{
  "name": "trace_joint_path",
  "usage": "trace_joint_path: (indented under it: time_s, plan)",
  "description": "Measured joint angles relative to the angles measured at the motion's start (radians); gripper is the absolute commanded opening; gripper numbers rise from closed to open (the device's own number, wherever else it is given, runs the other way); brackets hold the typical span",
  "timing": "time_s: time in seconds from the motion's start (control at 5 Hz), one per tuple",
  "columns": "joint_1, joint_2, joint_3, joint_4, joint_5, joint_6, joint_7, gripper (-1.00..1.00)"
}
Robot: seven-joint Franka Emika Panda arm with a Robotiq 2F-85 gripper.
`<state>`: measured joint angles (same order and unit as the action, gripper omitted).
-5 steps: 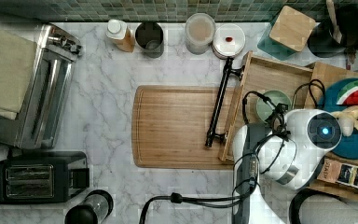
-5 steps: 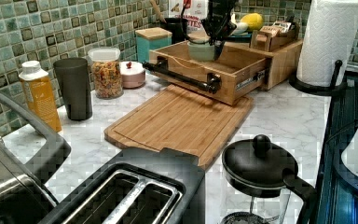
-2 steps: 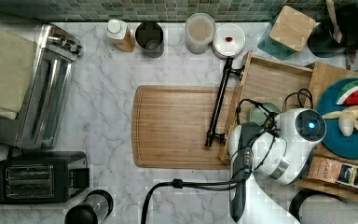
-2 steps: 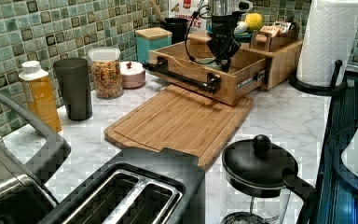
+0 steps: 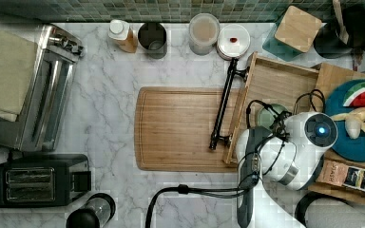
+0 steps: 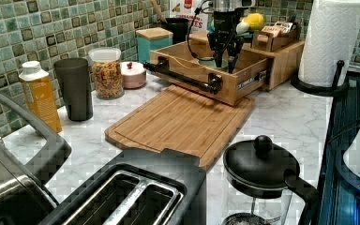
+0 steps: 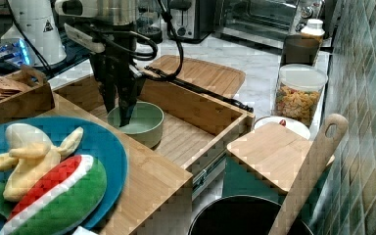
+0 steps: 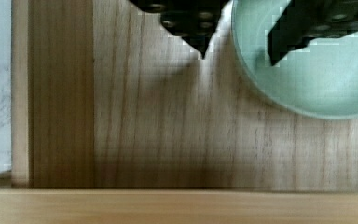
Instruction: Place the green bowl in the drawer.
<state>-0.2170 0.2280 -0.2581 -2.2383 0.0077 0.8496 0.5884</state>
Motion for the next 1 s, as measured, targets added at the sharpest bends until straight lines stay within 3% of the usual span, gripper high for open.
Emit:
trace_joint_path:
  time_s: [0.2,0.6,1.0]
  plan:
    - [0.000,0.000,-0.009,0.000,-0.002,0.000,0.000,1.00]
    - [0.000,0.003,-0.004,-0.002,0.114,0.014,-0.002,1.00]
    - [0.000,0.004,-0.004,-0.002,0.118,0.018,-0.027,1.00]
